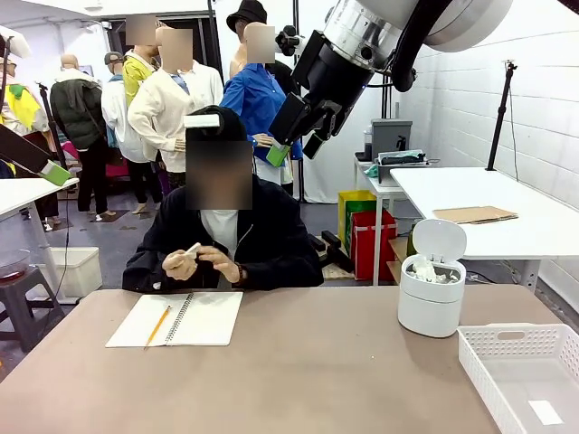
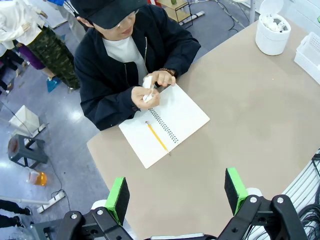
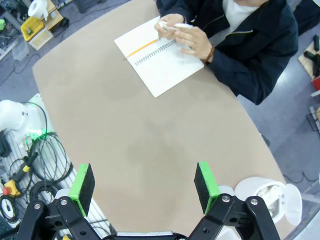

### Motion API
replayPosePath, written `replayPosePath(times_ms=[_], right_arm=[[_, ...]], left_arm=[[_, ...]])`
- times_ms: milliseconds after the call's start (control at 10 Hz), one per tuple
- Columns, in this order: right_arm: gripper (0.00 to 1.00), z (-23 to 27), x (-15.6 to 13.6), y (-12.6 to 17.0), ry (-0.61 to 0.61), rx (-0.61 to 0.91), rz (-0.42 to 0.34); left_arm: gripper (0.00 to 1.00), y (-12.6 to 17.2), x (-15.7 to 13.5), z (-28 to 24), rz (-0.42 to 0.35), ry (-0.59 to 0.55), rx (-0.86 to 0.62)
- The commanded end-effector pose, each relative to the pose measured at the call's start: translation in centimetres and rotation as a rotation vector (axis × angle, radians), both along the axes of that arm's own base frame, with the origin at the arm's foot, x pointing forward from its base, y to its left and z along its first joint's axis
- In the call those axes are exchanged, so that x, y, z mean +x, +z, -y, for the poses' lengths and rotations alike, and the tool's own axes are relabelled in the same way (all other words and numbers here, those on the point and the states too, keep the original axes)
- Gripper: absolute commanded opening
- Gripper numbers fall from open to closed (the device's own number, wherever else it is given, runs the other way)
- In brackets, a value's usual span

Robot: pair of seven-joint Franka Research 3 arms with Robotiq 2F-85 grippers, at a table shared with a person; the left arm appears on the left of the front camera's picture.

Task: Sort the paper based on its condition.
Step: If a person hands you a paper, place it in the Organizing basket , and if it's crumpled, put it in the Trash can.

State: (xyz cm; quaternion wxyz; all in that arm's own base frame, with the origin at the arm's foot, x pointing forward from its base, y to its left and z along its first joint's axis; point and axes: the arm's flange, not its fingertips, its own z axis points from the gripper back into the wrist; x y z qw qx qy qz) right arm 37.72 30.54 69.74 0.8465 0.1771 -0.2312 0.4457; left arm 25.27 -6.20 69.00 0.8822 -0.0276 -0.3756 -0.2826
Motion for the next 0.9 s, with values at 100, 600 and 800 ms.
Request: replayPosePath(times_ms=[100, 600, 800], right_arm=[[1.00, 0.08, 0.02, 0.00, -0.003, 0.003, -0.006], [1.00, 0.08, 0.02, 0.00, -0.003, 0.003, -0.006], [1.00, 0.08, 0.02, 0.00, -0.003, 0.003, -0.006]], left_arm=[[1.00, 0.03, -0.04, 0.02, 0.000, 0.002, -0.002], [1.00, 0.03, -0.04, 0.02, 0.000, 0.002, -0.002], [1.00, 0.03, -0.04, 0.02, 0.000, 0.002, -0.002]])
